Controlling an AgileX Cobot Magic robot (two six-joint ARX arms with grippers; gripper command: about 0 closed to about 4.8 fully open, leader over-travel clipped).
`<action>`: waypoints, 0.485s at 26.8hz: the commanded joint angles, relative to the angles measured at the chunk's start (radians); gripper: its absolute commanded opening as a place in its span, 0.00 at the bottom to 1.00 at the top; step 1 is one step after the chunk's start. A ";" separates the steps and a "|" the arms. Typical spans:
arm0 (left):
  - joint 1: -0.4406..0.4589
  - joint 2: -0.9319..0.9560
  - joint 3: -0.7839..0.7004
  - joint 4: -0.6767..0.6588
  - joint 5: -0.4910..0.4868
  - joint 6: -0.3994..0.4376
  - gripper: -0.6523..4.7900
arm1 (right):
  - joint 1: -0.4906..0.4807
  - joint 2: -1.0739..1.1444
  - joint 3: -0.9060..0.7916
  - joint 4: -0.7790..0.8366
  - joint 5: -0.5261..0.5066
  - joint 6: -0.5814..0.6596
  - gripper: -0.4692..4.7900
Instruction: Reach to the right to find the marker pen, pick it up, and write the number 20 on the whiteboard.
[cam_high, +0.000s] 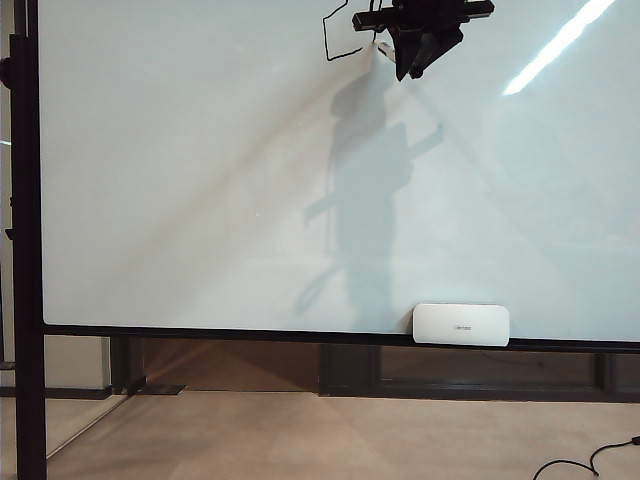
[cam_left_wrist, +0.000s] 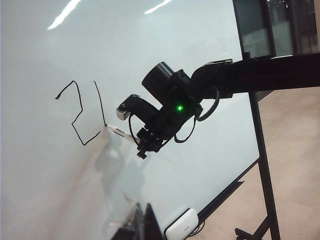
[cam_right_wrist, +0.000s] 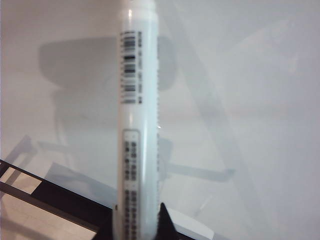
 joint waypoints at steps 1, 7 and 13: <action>0.000 -0.001 0.005 0.010 0.004 0.001 0.11 | -0.007 0.001 0.002 -0.006 0.018 0.013 0.09; 0.000 -0.001 0.005 0.010 0.004 0.000 0.11 | -0.007 0.002 0.002 -0.019 0.018 0.013 0.09; 0.000 -0.001 0.005 0.010 0.004 0.000 0.11 | -0.006 -0.003 0.005 -0.010 -0.012 0.012 0.09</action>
